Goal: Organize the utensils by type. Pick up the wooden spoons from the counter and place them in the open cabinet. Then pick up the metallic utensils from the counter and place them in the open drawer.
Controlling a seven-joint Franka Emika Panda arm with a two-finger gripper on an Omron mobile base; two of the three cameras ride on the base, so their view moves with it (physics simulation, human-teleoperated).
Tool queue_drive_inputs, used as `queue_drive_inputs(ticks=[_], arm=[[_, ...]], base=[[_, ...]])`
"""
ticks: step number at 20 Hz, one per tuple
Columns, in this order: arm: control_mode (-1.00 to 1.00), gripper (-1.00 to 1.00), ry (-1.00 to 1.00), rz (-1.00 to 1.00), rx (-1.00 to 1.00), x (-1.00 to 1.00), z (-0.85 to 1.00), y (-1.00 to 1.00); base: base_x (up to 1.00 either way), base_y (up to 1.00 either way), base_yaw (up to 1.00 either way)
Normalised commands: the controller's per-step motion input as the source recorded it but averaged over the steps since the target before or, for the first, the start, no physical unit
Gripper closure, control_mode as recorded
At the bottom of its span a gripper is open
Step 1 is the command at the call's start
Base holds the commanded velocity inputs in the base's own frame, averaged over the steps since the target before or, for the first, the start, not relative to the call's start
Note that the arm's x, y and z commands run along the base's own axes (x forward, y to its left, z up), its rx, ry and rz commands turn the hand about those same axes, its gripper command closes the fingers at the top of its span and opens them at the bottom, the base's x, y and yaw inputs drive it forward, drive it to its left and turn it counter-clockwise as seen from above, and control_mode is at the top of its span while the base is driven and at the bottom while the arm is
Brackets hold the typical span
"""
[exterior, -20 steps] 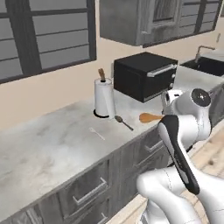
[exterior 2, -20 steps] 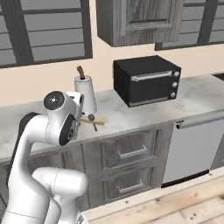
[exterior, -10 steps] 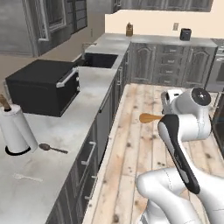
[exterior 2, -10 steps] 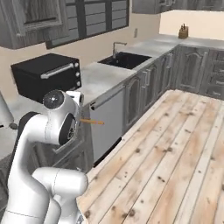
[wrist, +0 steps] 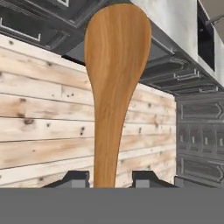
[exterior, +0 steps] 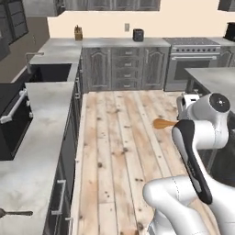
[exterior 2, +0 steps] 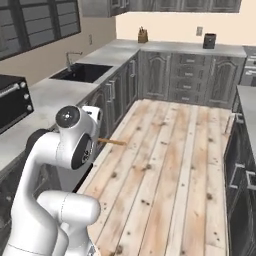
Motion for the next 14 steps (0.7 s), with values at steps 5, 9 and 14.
queue_drive_inputs(ticks=[5, 9, 14], arm=[[1.0, 1.0, 0.0, 0.0, 0.0, 0.0, 0.0, 0.0], [1.0, 1.0, 0.0, 0.0, 0.0, 0.0, 0.0, 0.0], [1.0, 1.0, 0.0, 0.0, 0.0, 0.0, 0.0, 0.0]], base=[[1.0, 0.0, -0.11], [1.0, 0.0, -0.06], [1.0, -0.01, 0.0]])
